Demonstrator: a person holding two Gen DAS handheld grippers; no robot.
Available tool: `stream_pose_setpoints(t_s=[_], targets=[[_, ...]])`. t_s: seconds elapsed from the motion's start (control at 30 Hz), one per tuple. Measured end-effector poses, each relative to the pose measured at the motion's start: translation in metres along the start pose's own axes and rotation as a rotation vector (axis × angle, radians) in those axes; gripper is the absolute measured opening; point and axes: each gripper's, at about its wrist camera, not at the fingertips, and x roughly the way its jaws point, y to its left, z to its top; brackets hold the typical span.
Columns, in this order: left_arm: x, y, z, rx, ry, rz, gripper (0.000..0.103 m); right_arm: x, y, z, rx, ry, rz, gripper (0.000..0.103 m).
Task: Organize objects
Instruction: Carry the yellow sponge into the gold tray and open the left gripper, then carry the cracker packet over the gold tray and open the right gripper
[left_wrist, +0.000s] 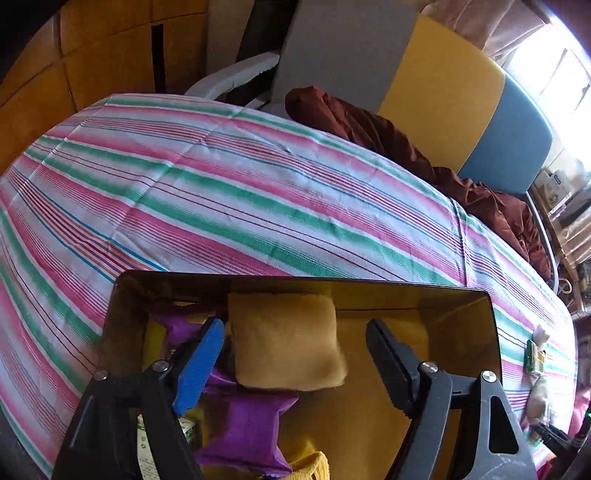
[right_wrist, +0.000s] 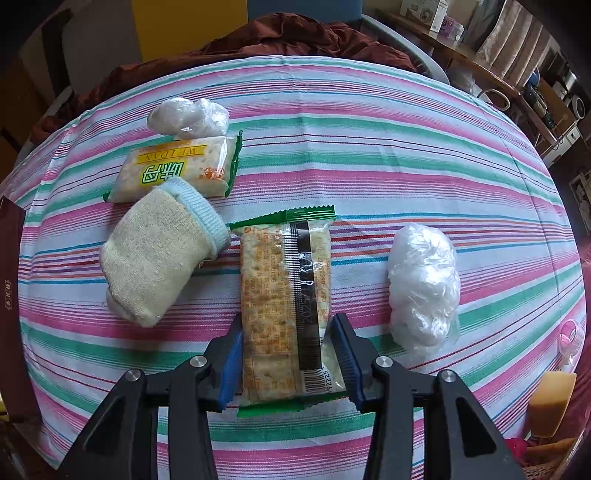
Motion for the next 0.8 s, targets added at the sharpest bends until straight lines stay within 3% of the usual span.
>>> stream_pose_setpoints(t_s=[0.23, 0.53, 0.8], targets=[[-0.042, -0.008, -0.019, 0.036, -0.094, 0.009, 0.080, 0.001, -0.001, 0.001, 0.002, -0.001, 0.001, 0.046], [-0.119, -0.047, -0.106, 0.207, -0.276, -0.035, 0.081, 0.001, -0.003, 0.001, 0.001, -0.002, -0.003, 0.046], [-0.136, -0.061, -0.155, 0.252, -0.321, -0.022, 0.081, 0.000, -0.004, 0.001, -0.004, -0.008, -0.013, 0.046]])
